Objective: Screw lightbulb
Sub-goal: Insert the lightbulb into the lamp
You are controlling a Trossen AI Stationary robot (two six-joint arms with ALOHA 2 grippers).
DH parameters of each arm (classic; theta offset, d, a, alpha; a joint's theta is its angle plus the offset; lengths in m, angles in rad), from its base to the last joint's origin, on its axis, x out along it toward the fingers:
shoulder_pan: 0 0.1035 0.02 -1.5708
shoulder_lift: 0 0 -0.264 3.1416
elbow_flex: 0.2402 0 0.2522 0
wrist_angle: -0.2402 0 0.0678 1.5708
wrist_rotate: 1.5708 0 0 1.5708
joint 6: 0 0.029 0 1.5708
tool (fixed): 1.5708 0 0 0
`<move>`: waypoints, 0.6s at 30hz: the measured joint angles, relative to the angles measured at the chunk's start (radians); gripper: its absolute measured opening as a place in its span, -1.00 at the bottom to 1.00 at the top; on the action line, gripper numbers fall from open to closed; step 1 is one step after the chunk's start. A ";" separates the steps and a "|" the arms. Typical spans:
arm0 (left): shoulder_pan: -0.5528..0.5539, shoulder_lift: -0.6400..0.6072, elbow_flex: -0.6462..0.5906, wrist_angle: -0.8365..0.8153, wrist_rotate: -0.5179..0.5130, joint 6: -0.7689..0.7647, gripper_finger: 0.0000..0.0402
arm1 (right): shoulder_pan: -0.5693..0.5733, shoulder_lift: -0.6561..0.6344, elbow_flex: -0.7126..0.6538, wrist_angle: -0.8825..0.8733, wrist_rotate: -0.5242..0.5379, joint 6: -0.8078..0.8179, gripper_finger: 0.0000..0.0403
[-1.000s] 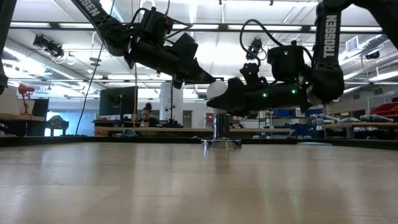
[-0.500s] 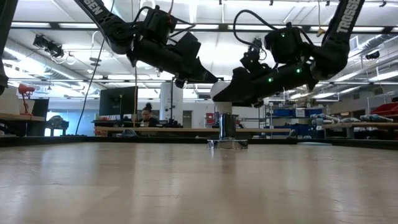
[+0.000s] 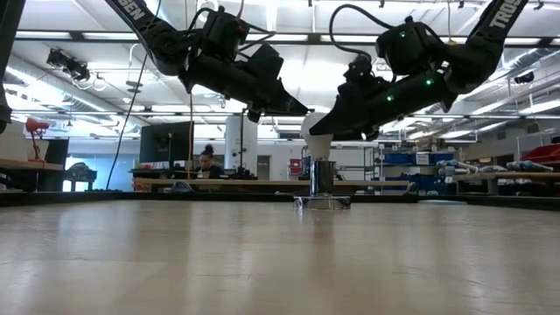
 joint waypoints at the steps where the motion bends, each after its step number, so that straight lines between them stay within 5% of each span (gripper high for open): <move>1: 0.000 0.000 0.000 0.000 0.000 0.000 -1.00 | 0.000 0.000 0.000 -0.001 0.000 0.000 0.55; 9: -0.011 -0.001 0.001 0.003 -0.001 0.000 -1.00 | 0.000 0.003 0.001 -0.070 0.000 -0.003 0.53; 18: -0.023 -0.002 0.001 0.004 -0.001 0.000 -1.00 | 0.012 0.003 0.000 -0.118 0.003 -0.003 0.28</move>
